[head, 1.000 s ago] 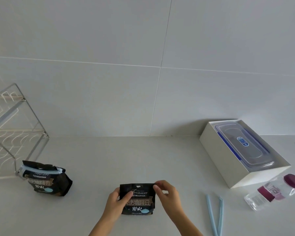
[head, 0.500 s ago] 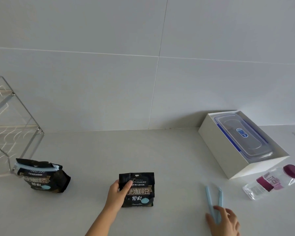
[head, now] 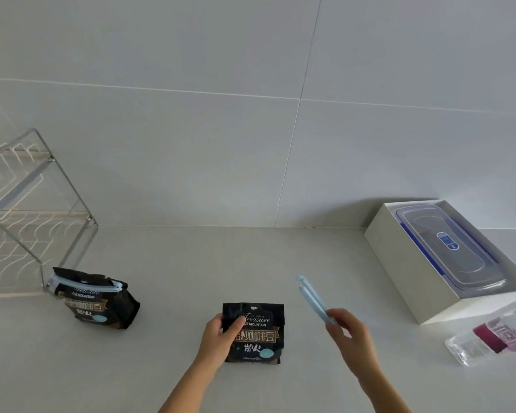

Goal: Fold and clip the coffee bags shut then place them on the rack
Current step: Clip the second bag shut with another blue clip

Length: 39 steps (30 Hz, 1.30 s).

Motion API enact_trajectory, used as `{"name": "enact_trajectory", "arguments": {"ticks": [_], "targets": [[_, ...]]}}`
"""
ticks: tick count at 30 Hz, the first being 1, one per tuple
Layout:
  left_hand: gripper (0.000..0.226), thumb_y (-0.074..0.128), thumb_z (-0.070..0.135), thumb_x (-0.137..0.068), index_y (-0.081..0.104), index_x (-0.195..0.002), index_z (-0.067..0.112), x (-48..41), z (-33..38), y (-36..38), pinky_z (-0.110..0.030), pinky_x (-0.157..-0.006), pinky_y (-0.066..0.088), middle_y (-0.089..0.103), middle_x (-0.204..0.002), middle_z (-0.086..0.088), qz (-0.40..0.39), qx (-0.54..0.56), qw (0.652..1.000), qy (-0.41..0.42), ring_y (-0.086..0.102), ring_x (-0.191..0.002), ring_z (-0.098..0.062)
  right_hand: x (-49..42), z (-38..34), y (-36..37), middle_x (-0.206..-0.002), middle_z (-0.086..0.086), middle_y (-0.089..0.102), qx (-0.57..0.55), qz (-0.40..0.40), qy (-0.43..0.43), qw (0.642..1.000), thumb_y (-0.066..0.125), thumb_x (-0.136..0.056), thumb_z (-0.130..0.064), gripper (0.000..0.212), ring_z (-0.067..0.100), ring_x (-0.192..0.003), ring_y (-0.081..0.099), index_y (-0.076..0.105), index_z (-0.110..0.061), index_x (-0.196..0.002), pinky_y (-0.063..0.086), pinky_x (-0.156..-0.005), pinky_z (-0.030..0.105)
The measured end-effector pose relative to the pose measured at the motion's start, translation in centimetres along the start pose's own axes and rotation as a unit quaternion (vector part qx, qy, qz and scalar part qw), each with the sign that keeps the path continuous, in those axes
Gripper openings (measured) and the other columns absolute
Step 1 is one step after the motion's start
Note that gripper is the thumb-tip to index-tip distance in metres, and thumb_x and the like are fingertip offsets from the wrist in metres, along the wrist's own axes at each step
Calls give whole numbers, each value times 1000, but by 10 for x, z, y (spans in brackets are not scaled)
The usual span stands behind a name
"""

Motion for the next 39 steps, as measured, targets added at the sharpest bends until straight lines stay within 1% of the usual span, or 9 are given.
{"name": "enact_trajectory", "arguments": {"ticks": [4, 9, 15, 21, 24, 30, 35, 37, 39], "targets": [[21, 64, 26, -85, 63, -99, 11, 0, 0, 0, -23, -67, 54, 72, -94, -8, -1, 1, 1000, 0, 69, -86, -17, -8, -34, 18, -90, 2, 68, 68, -97, -60, 991, 64, -80, 5, 24, 16, -84, 62, 69, -17, -88, 51, -71, 27], [24, 65, 21, -85, 62, -103, 6, -1, 0, 1, -20, -67, 53, 71, -97, -10, -6, 2, 1000, 13, 68, -89, -19, -9, -53, 36, -86, -13, 68, 142, -149, -112, 972, 66, -79, -4, 27, 3, -83, 61, 66, -30, -84, 45, -71, 11], [25, 65, 20, -84, 62, -102, 4, -1, 2, -1, -37, -81, 56, 71, -99, -13, -22, -4, 1000, 19, 68, -91, -22, -13, -67, 55, -89, -13, 68, 140, -178, -120, 966, 67, -80, -10, 24, -3, -86, 62, 55, -30, -88, 47, -71, 10], [11, 68, 16, -82, 64, -92, 21, 4, 4, -3, -11, -56, 52, 71, -89, 2, -15, 17, 1000, 21, 70, -75, -2, -13, -81, 75, -89, -20, 64, 203, -249, -138, 937, 63, -82, -16, 28, 1, -89, 61, 49, -36, -97, 46, -70, 13], [13, 68, 16, -82, 65, -93, 24, 8, 5, -3, -13, -58, 53, 71, -91, 2, -22, 34, 999, 22, 70, -79, -1, -13, -89, 82, -91, -19, 64, 245, -272, -164, 916, 62, -83, -16, 31, 1, -88, 60, 51, -37, -103, 43, -69, 12], [14, 69, 16, -81, 65, -94, 22, 7, 3, -3, -13, -56, 53, 72, -89, 0, -14, 49, 999, 16, 71, -77, -4, -12, -99, 97, -111, -10, 61, 340, -269, -211, 876, 55, -85, -23, 38, 9, -101, 56, 51, -31, -122, 47, -83, 24], [14, 70, 13, -79, 71, -90, 21, 7, 5, -4, -18, -62, 55, 75, -81, -4, -12, 21, 999, 34, 71, -79, -14, -6, -108, 123, -106, -7, 57, 365, -295, -239, 850, 52, -84, -44, 36, 12, -95, 54, 54, -30, -117, 49, -77, 29], [14, 67, 7, -78, 70, -78, 20, 8, 8, -4, -15, -55, 50, 71, -68, 4, -9, -15, 999, 46, 67, -65, -8, -1, -112, 138, -101, -7, 56, 359, -307, -237, 849, 50, -78, -57, 41, 12, -91, 53, 56, -31, -109, 45, -70, 28], [30, 59, 1, -78, 60, -59, 24, 7, 9, -3, -15, -47, 41, 59, -50, 9, 3, -59, 997, 49, 54, -51, -5, 5, -115, 154, -100, -6, 56, 348, -303, -234, 856, 52, -76, -57, 40, 12, -91, 52, 57, -31, -106, 39, -67, 27]]}}
Point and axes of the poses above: each hand's wrist, its own x-axis away from the middle knuckle, its own y-axis out of the palm, z = x × y, the point moved 4 cm from there along -x, towards the middle knuckle
